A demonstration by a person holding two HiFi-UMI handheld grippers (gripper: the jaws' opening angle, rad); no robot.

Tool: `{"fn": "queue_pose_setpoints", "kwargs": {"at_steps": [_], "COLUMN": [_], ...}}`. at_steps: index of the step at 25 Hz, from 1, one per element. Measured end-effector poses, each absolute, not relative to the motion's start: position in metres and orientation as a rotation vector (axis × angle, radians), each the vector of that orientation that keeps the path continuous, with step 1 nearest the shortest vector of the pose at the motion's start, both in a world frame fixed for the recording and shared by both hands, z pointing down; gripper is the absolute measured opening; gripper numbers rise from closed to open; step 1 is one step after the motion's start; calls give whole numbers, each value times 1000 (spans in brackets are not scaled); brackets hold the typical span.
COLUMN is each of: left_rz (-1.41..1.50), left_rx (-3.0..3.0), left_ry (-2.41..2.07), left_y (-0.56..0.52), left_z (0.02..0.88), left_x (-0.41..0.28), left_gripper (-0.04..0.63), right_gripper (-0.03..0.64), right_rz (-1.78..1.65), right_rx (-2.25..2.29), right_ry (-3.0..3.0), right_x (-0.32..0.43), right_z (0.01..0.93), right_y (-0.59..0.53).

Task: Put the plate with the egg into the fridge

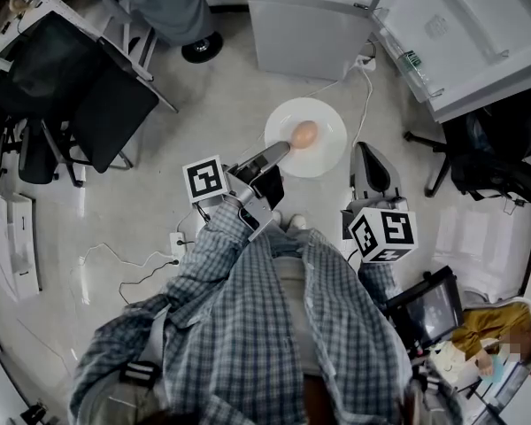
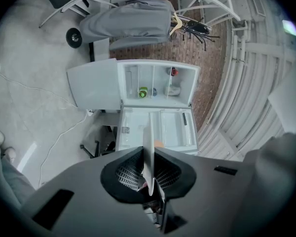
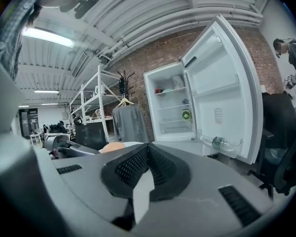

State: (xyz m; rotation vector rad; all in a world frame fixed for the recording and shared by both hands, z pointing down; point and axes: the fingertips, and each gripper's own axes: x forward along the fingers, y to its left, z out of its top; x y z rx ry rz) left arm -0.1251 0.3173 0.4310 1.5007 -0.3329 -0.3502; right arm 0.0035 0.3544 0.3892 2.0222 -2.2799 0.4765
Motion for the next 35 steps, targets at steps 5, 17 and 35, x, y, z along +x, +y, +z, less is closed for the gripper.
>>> {"fn": "queue_pose_setpoints", "kwargs": {"at_steps": [5, 17, 35], "left_rz": [-347, -339, -315], "left_rx": [1502, 1508, 1546], "left_ry": [-326, -308, -277], "left_y": [318, 317, 315], "left_z": [431, 428, 426], "left_x": [-126, -144, -175], "left_gripper": [37, 37, 37], "right_gripper": [6, 6, 6], "right_rz": [486, 480, 464], "right_rx": [2038, 2053, 2056], "right_ry": [-2269, -2250, -2221], "right_x": [4, -15, -49], "right_z": [390, 388, 390], "right_y": [356, 358, 370]}}
